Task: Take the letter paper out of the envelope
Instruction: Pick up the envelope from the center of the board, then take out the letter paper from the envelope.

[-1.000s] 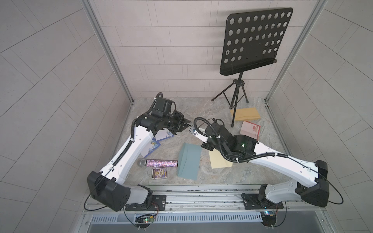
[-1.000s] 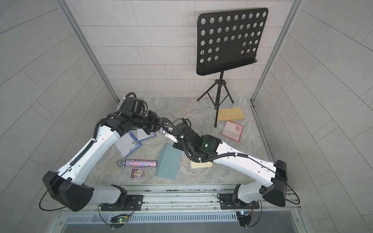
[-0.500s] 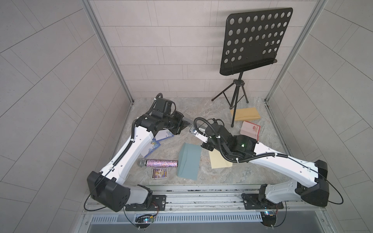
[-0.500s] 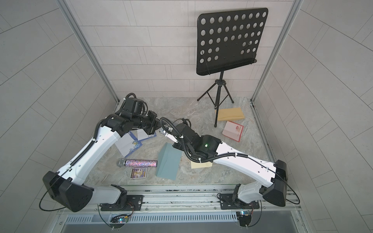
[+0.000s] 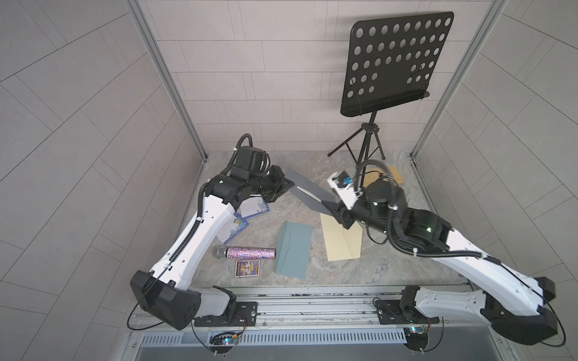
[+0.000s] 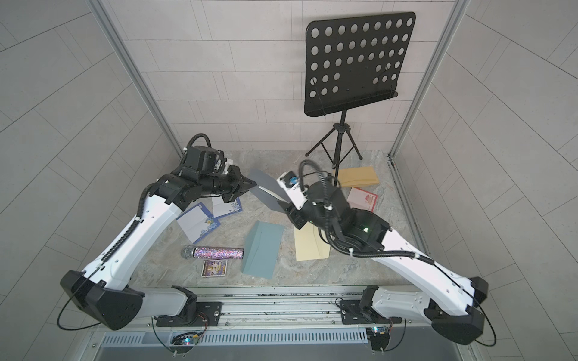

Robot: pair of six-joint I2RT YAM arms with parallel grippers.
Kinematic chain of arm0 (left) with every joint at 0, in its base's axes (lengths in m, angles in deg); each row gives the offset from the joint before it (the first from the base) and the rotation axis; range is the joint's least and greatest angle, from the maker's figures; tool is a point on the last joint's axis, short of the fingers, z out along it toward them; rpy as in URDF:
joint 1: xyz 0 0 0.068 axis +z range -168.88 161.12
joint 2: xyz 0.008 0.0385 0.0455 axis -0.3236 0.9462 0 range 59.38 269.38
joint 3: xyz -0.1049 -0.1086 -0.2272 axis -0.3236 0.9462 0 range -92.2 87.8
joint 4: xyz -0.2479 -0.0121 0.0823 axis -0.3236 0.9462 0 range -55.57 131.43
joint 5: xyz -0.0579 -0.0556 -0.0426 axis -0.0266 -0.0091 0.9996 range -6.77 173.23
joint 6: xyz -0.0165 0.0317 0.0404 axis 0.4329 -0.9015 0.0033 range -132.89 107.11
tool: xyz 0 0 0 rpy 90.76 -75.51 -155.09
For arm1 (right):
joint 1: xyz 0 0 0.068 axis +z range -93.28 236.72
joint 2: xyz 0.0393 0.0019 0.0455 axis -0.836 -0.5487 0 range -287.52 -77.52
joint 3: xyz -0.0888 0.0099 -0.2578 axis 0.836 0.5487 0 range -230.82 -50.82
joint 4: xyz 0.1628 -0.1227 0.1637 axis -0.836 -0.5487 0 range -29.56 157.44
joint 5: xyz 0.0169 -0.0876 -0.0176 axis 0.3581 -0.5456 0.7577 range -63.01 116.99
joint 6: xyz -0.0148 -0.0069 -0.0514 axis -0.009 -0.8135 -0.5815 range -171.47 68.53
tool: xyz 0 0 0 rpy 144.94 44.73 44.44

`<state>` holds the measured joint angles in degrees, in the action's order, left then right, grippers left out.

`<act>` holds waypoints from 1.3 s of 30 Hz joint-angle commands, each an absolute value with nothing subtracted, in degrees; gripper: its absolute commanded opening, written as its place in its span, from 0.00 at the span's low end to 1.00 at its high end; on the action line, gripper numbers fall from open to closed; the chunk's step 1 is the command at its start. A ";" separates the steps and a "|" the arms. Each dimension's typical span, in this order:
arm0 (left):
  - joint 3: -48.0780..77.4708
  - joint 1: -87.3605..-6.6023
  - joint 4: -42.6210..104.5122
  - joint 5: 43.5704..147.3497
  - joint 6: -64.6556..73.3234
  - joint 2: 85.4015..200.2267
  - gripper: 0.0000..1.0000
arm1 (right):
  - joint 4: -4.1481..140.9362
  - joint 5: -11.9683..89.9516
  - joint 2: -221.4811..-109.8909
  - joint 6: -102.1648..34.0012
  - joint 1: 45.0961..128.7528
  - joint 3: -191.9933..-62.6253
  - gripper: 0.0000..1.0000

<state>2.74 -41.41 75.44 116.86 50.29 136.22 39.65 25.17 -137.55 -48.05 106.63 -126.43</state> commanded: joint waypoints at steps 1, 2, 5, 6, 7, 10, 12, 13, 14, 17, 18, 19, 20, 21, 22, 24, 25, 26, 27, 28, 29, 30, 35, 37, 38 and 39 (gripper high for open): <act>2.08 -41.20 75.66 117.31 45.30 134.63 0.00 | 43.84 31.29 -135.17 -41.80 104.89 -121.76 0.31; 2.19 -41.21 75.08 117.81 45.23 134.71 0.00 | 44.73 30.47 -135.17 -42.33 104.90 -120.20 0.26; 1.47 -41.26 75.52 118.61 44.77 135.17 0.00 | 51.93 27.69 -134.75 -43.67 104.89 -115.05 0.21; 1.32 -41.29 75.85 118.64 44.69 135.23 0.00 | 54.49 27.44 -135.02 -44.36 104.96 -113.64 0.20; 1.33 -41.25 76.06 118.57 44.70 135.17 0.00 | 56.42 27.72 -135.92 -45.66 104.93 -112.85 0.19; 1.32 -41.69 76.09 118.28 45.36 135.05 0.00 | 58.89 28.62 -140.16 -50.49 106.22 -112.65 0.14; 1.20 -41.86 76.18 118.08 45.97 135.06 0.00 | 60.75 24.84 -142.11 -53.25 108.15 -112.13 0.13; 1.14 -42.04 76.26 117.85 46.24 134.97 0.00 | 61.95 24.43 -142.69 -54.61 108.51 -111.58 0.16; 0.98 -42.17 76.46 117.46 46.35 134.97 0.00 | 63.24 23.22 -143.02 -55.74 109.03 -111.11 0.17; 0.41 -42.43 77.42 116.60 47.03 135.19 0.00 | 65.30 20.49 -143.48 -59.74 110.57 -109.85 0.20; 0.12 -42.52 77.86 116.39 47.14 135.32 0.00 | 65.42 20.05 -143.60 -60.62 110.92 -109.62 0.20; -0.07 -42.61 78.25 116.04 47.28 135.41 0.00 | 65.47 19.09 -143.83 -61.39 111.19 -109.45 0.20; -0.31 -42.76 78.44 115.93 47.40 135.56 0.00 | 65.69 18.09 -143.92 -61.97 111.37 -109.13 0.20; -0.41 -42.83 78.45 115.86 47.60 135.65 0.00 | 66.14 17.02 -144.09 -62.54 111.62 -108.77 0.20; -0.52 -42.95 78.49 115.84 47.66 135.74 0.00 | 66.54 16.26 -144.29 -63.08 111.73 -108.42 0.21; -0.68 -43.16 78.54 115.79 47.84 135.83 0.00 | 66.86 15.55 -144.85 -63.76 111.85 -108.21 0.21; -0.75 -43.23 78.53 115.84 47.93 135.92 0.00 | 66.95 15.25 -145.16 -64.19 111.87 -108.28 0.21; -0.84 -43.34 78.55 115.82 47.93 136.04 0.00 | 67.01 14.92 -145.56 -64.66 112.00 -108.30 0.21; -0.88 -43.39 78.55 115.84 48.02 136.09 0.00 | 67.01 14.63 -145.84 -64.98 112.14 -108.38 0.21; -0.95 -43.48 78.54 115.78 48.10 136.24 0.00 | 67.02 14.11 -146.17 -65.10 112.25 -108.45 0.21; -0.97 -43.58 78.55 115.75 48.11 136.34 0.00 | 67.14 13.59 -146.47 -65.40 112.35 -108.52 0.22; -1.05 -43.66 78.55 115.75 48.11 136.42 0.00 | 67.13 13.46 -146.72 -65.45 112.36 -108.45 0.22; -1.32 -44.18 78.71 115.50 48.26 136.78 0.00 | 67.23 13.13 -147.71 -65.80 112.60 -108.65 0.23; -1.47 -44.36 78.68 115.31 48.29 136.93 0.00 | 67.26 12.76 -148.15 -65.56 112.76 -108.74 0.23; -1.50 -44.38 78.81 115.20 48.37 136.99 0.00 | 67.21 12.59 -148.35 -65.57 112.87 -108.74 0.23; -1.58 -44.39 78.89 115.09 48.38 137.07 0.00 | 67.25 12.22 -148.52 -65.57 113.04 -108.78 0.23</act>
<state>0.69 -44.01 78.48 115.68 47.76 136.86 66.40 13.58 -148.17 -64.81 112.45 -108.51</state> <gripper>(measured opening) 0.054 0.234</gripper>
